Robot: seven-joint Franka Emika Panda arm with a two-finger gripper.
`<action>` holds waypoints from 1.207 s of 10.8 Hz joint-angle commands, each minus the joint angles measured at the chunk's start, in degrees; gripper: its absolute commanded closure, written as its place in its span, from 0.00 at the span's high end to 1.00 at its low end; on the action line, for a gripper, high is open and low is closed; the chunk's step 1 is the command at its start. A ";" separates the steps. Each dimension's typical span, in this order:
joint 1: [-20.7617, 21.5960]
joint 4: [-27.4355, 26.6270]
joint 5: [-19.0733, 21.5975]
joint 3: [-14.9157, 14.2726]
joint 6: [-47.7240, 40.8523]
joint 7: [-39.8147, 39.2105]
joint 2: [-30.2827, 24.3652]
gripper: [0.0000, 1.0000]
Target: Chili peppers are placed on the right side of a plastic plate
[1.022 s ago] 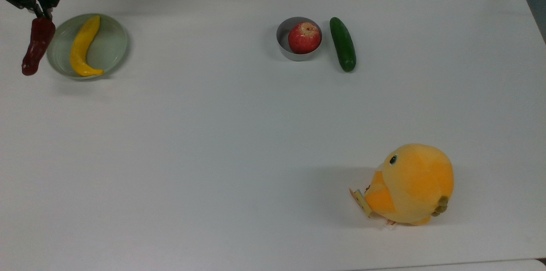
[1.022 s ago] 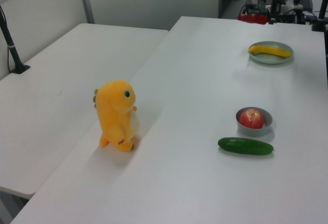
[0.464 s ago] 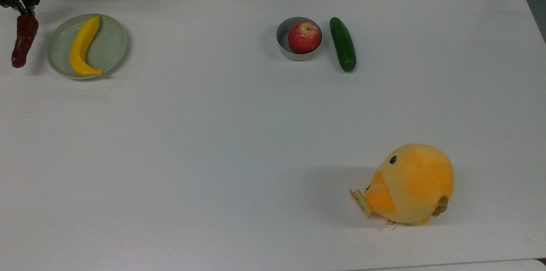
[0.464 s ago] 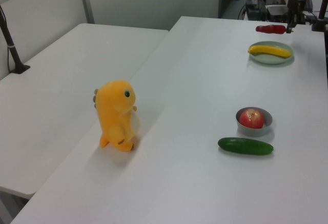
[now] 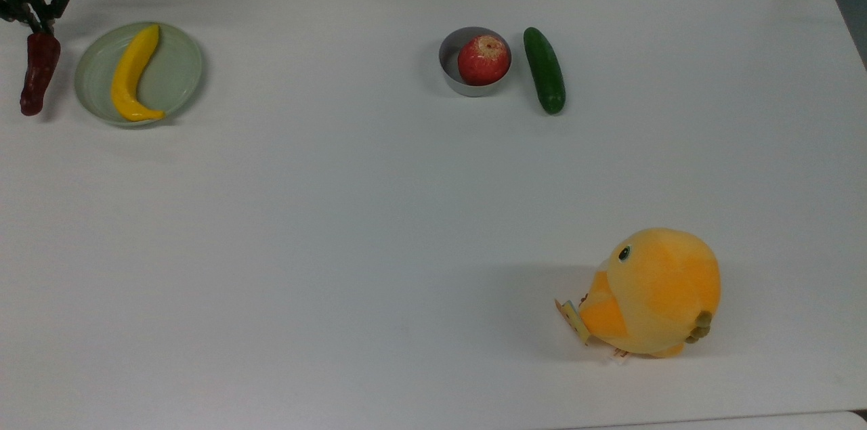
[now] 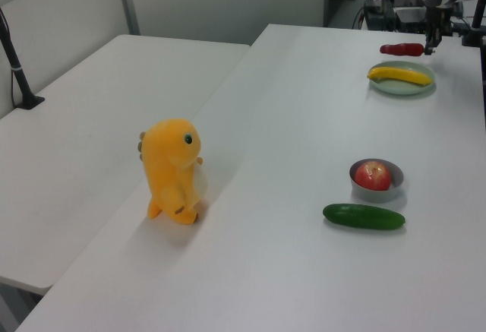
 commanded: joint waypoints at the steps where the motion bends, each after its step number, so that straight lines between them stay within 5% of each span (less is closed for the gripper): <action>1: 0.08 0.38 1.56 0.02 1.16 -1.58 0.53 0.14; 5: 0.17 0.38 1.82 0.02 1.08 -1.14 0.62 0.49; 8: 0.35 0.38 2.18 0.02 0.38 -0.79 -0.16 1.00; 11: 0.87 1.08 2.26 0.37 -7.58 0.43 -5.76 1.00; 13: 3.15 4.75 2.18 0.46 -18.12 10.14 -11.39 1.00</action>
